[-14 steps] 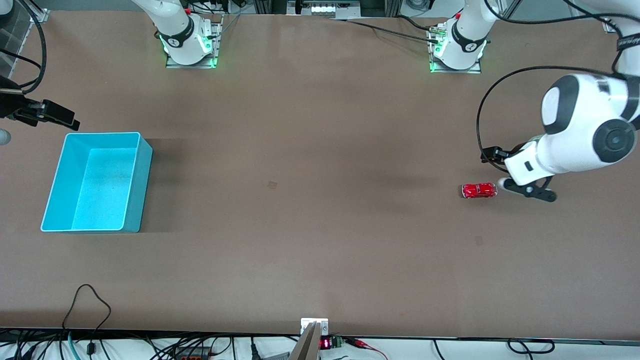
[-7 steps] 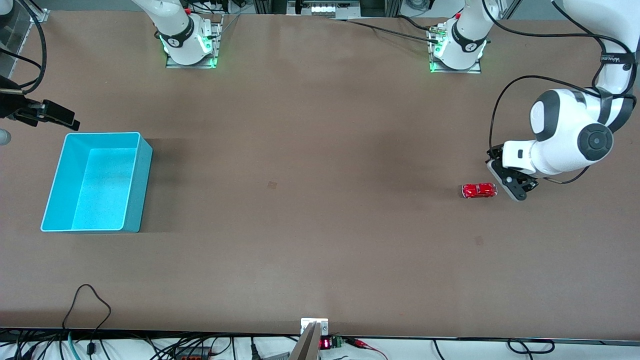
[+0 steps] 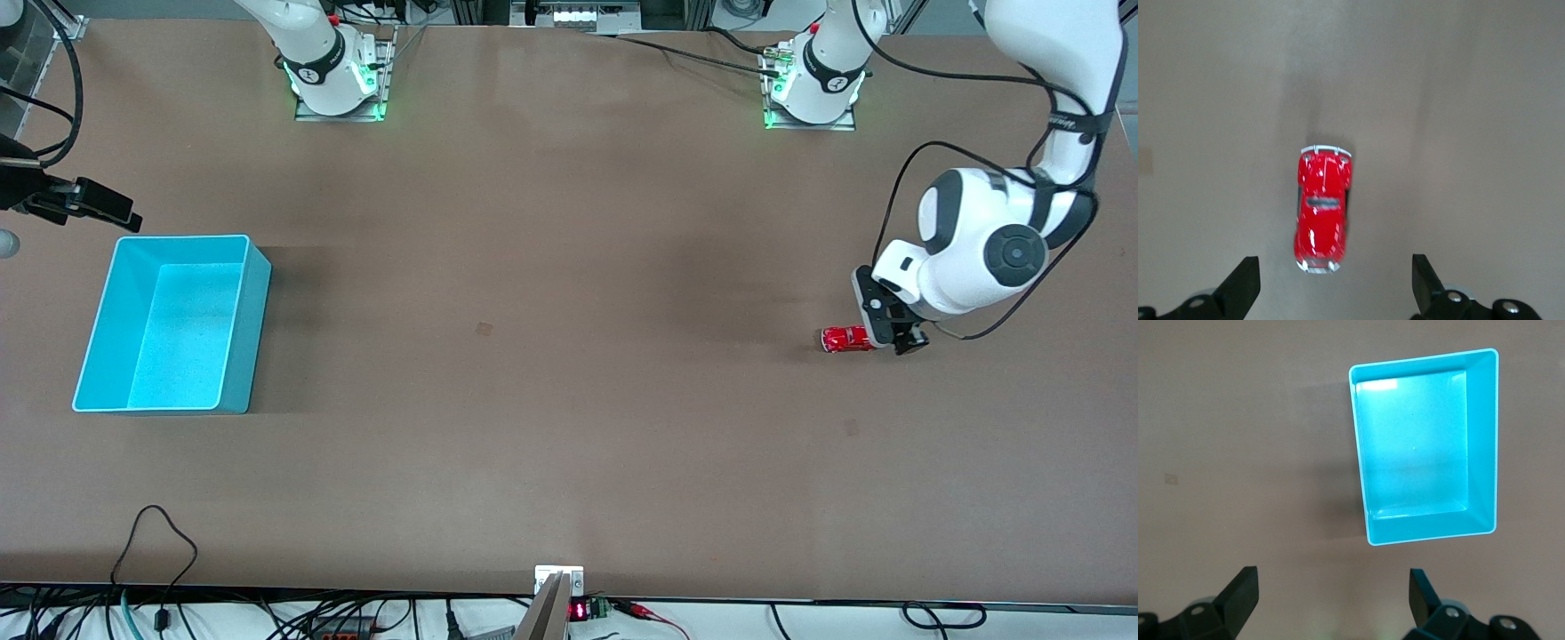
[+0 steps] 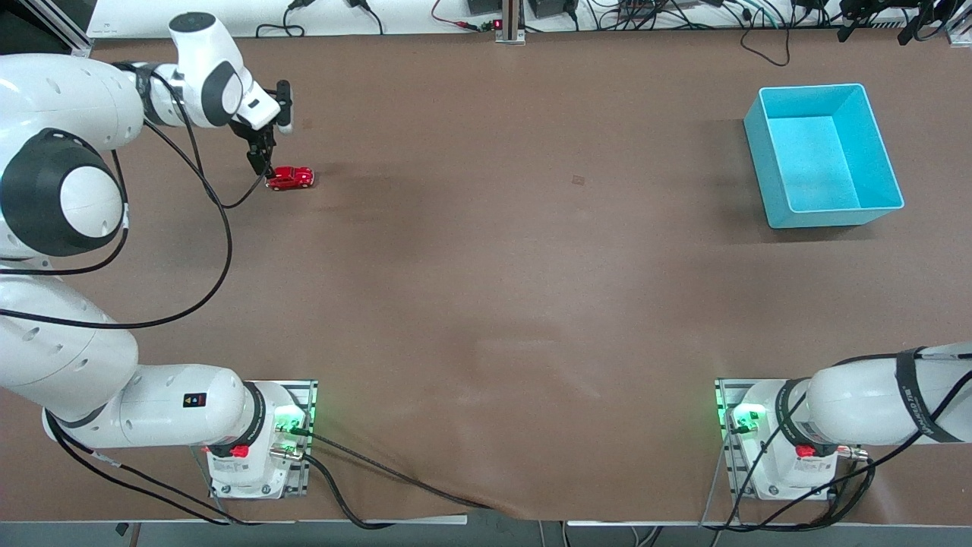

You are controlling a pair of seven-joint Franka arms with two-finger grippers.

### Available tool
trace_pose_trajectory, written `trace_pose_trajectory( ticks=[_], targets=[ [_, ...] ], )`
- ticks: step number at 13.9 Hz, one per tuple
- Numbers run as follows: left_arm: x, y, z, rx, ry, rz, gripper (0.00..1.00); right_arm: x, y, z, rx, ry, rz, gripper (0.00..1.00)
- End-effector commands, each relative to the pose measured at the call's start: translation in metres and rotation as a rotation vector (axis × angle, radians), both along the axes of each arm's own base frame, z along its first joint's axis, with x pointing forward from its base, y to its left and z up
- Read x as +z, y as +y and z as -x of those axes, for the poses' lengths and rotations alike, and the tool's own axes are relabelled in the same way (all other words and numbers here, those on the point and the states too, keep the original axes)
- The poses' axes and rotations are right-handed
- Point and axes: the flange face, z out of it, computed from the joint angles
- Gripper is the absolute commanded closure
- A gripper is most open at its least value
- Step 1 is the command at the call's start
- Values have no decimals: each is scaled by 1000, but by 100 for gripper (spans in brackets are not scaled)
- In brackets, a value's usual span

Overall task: Wind red beetle toy and store in blue box
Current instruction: 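Lower the left gripper and close it around the red car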

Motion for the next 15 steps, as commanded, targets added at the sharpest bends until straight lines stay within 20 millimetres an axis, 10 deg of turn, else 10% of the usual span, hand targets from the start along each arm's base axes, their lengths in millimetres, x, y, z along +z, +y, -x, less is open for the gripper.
trace_pose_trajectory(
  ticks=[1, 15],
  targets=[
    [-16, -1, 7, -85, -21, 4, 0, 2, 0, 1, -9, 4, -1, 0],
    [-58, 21, 14, -101, -97, 25, 1, 2, 0, 1, -9, 4, -1, 0]
  ],
)
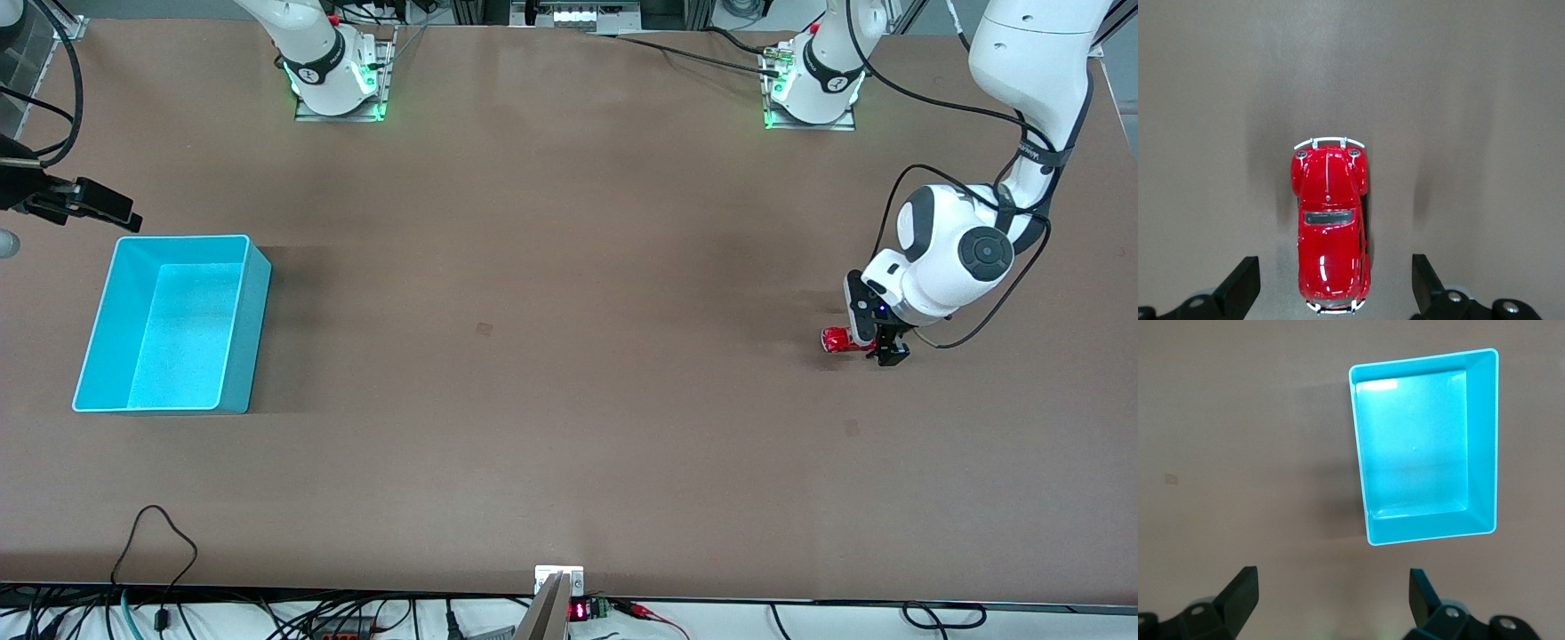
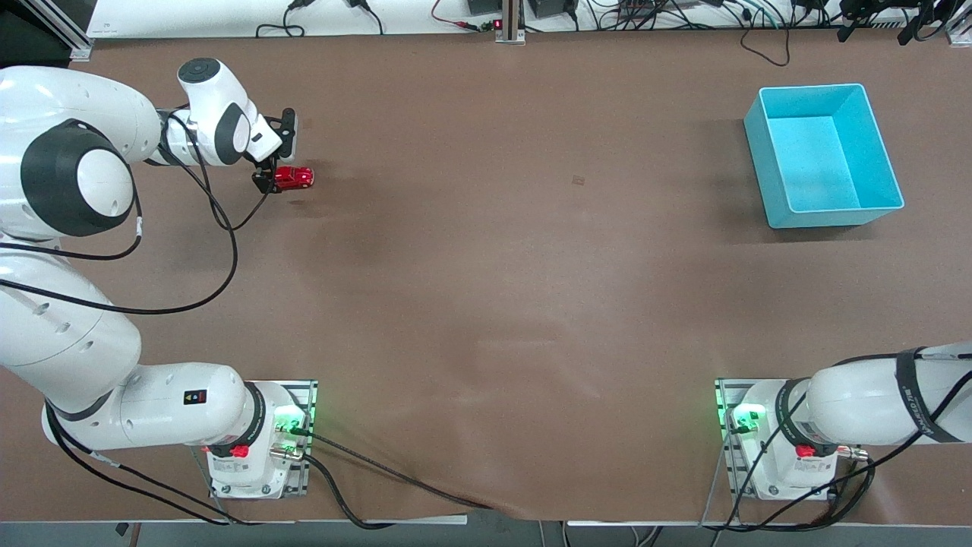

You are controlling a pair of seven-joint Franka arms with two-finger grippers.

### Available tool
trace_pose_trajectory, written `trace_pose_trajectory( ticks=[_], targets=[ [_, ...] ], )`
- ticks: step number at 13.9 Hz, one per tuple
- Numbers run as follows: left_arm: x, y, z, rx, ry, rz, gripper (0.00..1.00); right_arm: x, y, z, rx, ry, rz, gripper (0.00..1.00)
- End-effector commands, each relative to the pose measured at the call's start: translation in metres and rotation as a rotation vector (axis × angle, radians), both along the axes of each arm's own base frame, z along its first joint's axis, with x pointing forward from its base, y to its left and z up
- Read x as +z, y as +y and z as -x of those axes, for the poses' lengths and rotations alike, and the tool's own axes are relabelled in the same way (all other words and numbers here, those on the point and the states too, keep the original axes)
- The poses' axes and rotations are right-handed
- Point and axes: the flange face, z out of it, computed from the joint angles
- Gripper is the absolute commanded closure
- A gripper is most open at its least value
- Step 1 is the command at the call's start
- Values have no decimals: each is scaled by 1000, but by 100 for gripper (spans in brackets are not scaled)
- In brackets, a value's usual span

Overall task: Wind red beetle toy and store in blue box
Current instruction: 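Lower the left gripper and close it around the red car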

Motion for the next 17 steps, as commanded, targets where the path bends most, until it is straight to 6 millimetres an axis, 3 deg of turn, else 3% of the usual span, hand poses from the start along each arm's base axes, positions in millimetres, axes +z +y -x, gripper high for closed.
trace_pose_trajectory(
  ticks=[1, 5, 11, 17],
  targets=[
    [1, 0, 4, -22, -7, 3, 1, 2, 0, 1, -9, 4, -1, 0],
    [-2, -1, 7, -22, 0, 3, 1, 2, 0, 1, -9, 6, -1, 0],
    [-4, -9, 9, -34, 6, 10, 13, 2, -7, 1, -18, 4, -1, 0],
    [-6, -10, 9, -35, 1, 11, 18, 2, -7, 1, -18, 4, -3, 0]
  ],
)
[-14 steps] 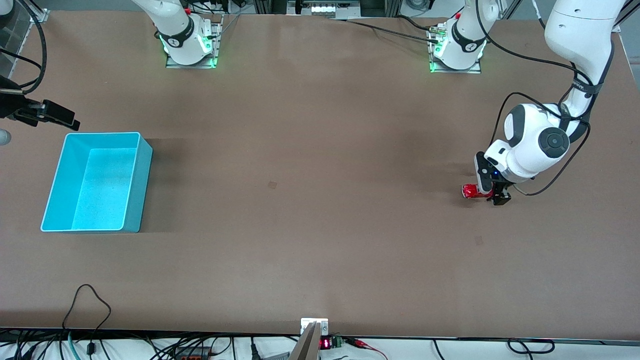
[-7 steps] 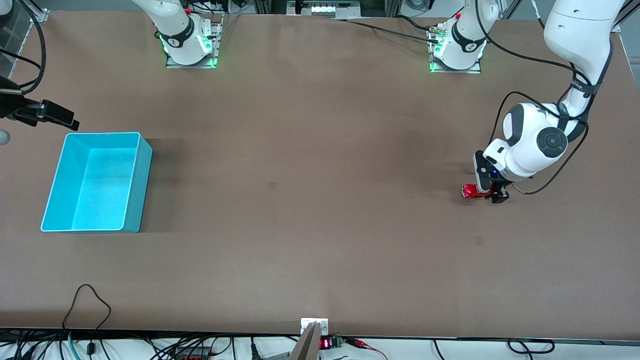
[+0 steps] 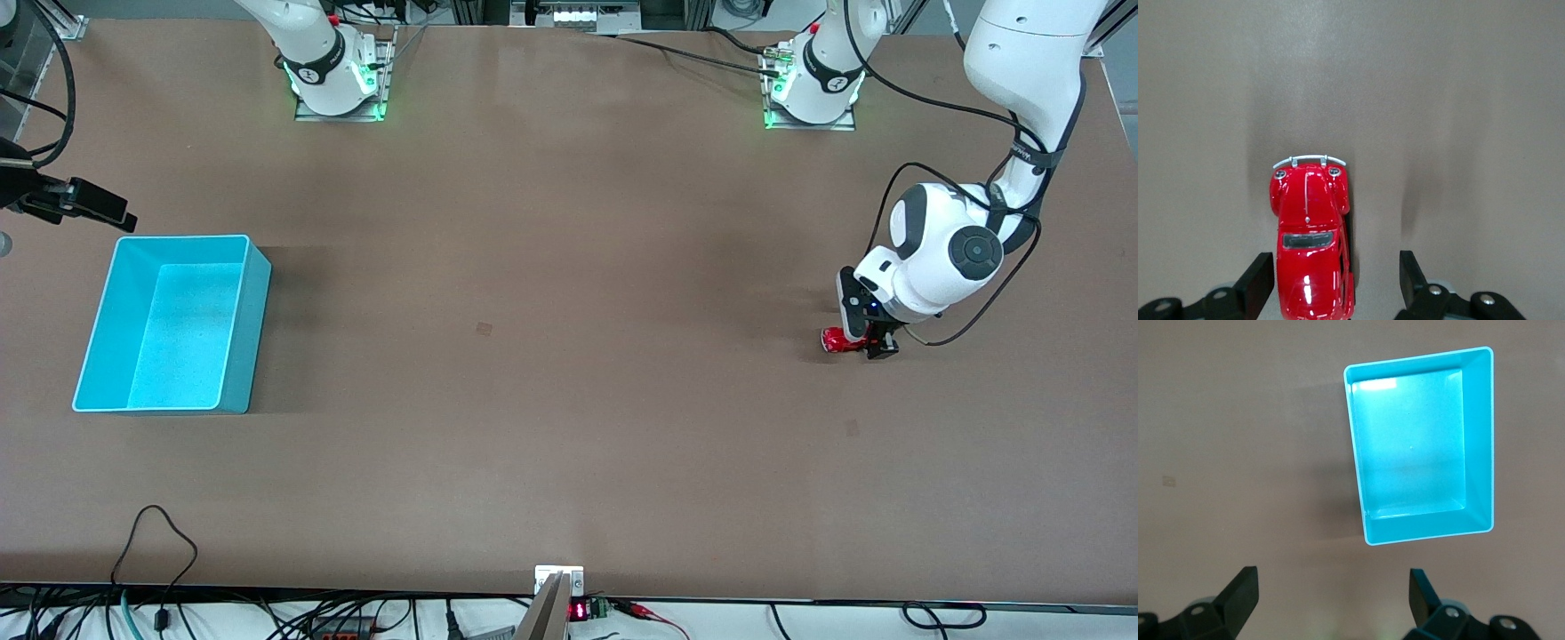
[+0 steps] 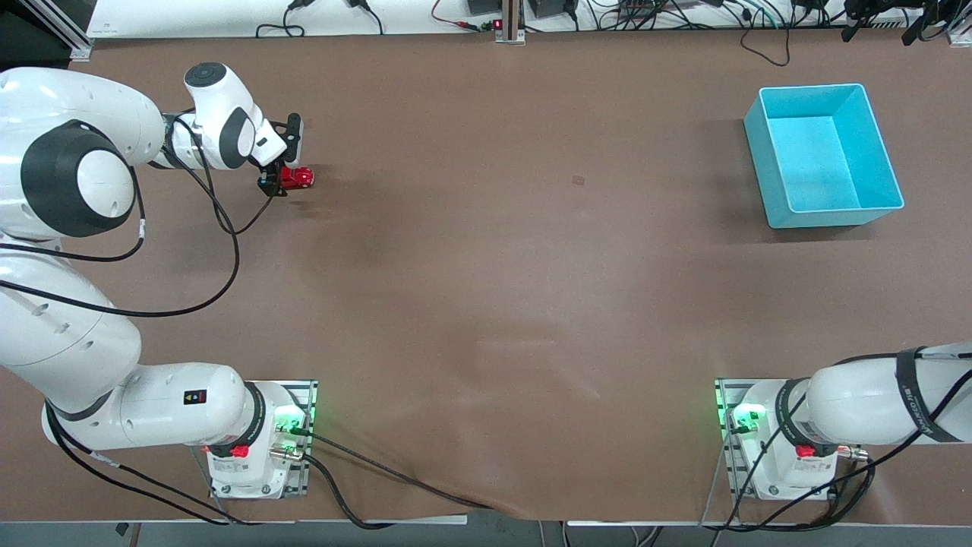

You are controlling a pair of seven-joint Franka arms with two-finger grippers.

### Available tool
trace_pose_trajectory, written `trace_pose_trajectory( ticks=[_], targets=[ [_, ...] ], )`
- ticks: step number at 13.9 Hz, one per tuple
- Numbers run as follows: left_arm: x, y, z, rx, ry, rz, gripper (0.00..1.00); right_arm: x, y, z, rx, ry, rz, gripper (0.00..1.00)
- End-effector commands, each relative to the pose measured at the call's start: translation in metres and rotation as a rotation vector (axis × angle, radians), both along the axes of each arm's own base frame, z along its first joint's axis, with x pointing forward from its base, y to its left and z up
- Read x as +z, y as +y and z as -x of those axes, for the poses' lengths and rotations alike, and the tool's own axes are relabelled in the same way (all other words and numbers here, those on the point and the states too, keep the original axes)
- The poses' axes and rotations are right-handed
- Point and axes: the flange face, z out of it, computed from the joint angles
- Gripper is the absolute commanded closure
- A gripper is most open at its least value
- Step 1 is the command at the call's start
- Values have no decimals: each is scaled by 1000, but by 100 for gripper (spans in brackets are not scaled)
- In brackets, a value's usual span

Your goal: Wind red beetle toy and store in blue box

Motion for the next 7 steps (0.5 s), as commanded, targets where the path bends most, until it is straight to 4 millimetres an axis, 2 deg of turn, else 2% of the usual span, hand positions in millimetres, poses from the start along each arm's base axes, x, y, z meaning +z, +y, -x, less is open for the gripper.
trace_pose_trajectory(
  ticks=[1, 4, 5, 6, 7],
  targets=[
    [-1, 0, 2, -19, -15, 4, 19, 2, -1, 1, -7, 4, -3, 0],
    [0, 0, 2, -22, -16, 3, 24, 2, -1, 1, -7, 4, -3, 0],
    [0, 0, 2, -22, -16, 3, 28, 2, -1, 1, -7, 4, -3, 0],
    [0, 0, 2, -22, -16, 3, 43, 2, -1, 1, -7, 4, -3, 0],
    [0, 0, 2, -20, -16, 4, 49, 2, -1, 1, -7, 4, -3, 0]
  ],
)
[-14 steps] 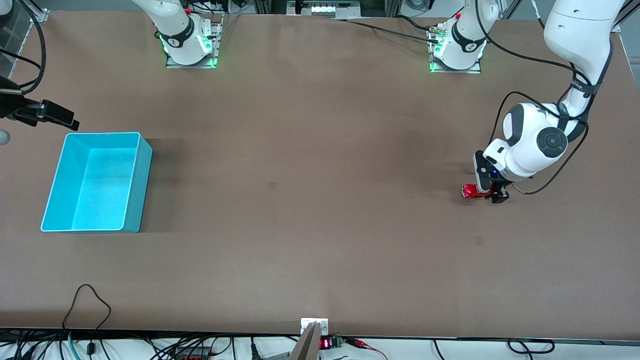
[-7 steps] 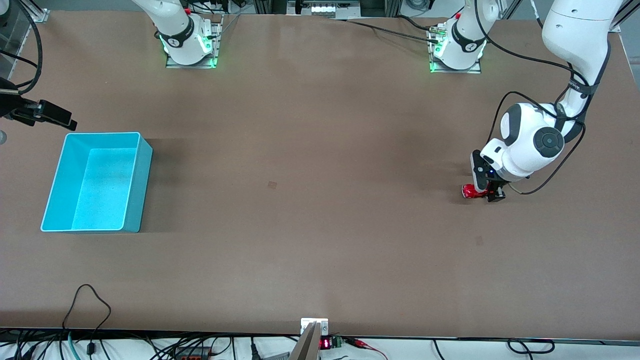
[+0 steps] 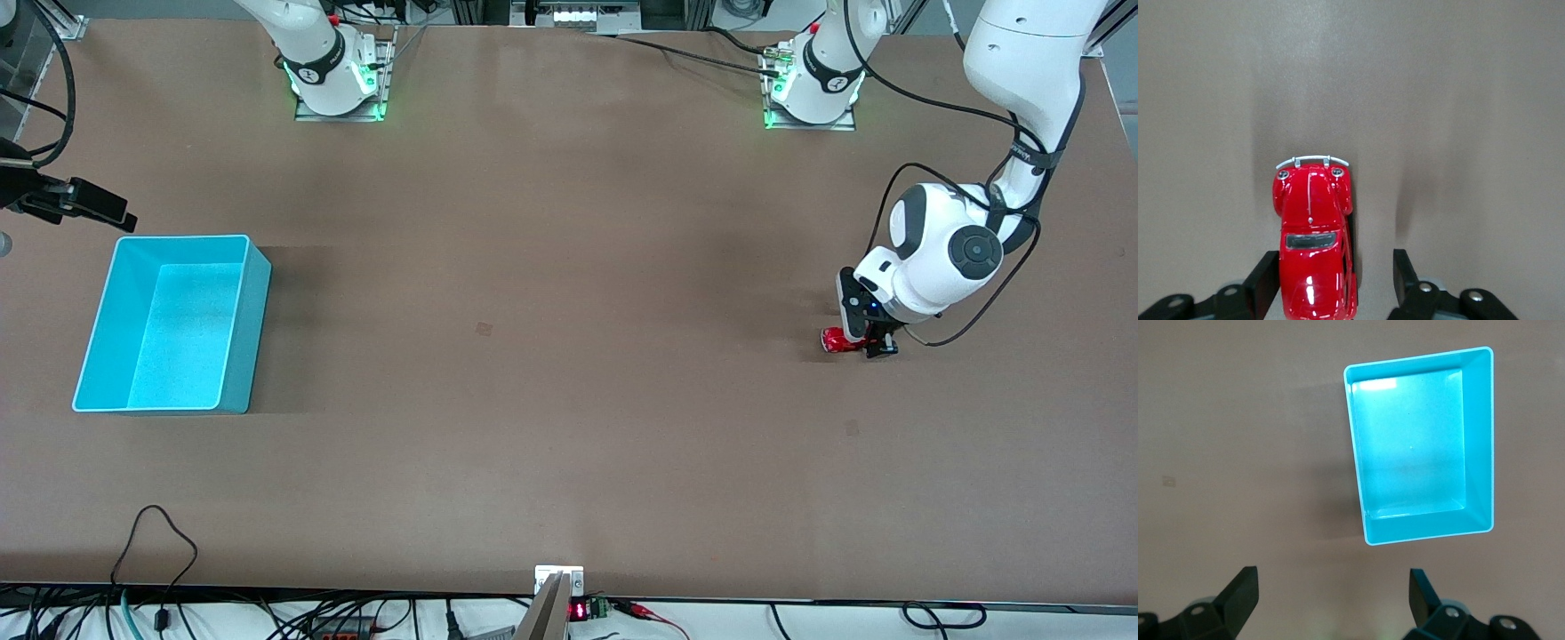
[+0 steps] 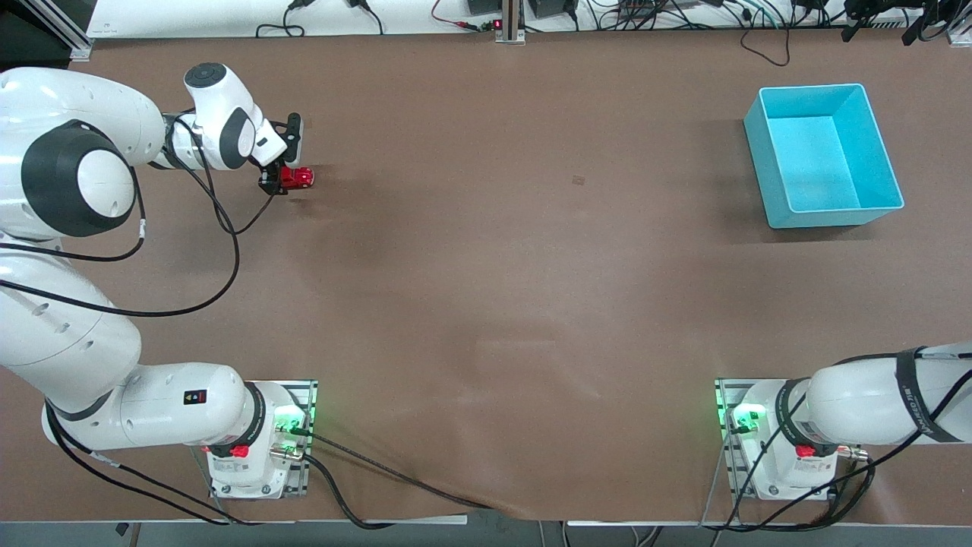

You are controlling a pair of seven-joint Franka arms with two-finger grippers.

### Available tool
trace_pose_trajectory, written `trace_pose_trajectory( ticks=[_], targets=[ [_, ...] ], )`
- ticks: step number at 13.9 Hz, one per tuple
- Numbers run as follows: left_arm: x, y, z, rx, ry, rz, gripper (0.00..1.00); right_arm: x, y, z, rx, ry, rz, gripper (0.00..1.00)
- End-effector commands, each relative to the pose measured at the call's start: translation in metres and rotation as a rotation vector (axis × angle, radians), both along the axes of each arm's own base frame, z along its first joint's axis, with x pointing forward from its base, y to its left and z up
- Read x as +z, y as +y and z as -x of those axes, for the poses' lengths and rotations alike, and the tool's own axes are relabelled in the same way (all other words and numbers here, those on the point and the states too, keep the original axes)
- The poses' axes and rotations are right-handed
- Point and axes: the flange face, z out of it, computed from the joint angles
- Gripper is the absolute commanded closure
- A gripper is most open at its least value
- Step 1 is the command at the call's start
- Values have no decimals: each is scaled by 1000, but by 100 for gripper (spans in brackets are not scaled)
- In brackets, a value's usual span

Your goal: Wind red beetle toy and store in blue box

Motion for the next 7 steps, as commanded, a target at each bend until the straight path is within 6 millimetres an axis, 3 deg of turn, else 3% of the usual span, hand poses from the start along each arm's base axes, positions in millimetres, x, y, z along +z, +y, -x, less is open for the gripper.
trace_pose_trajectory(
  ticks=[1, 3, 7],
  targets=[
    [0, 1, 2, -17, -8, 3, 55, 2, -1, 1, -7, 4, -3, 0],
    [0, 1, 2, -18, -8, 3, 63, 2, 0, 1, -7, 4, -3, 0],
    [-2, 1, 3, -22, -2, 1, 65, 2, 0, 1, -7, 6, -3, 0]
  ],
)
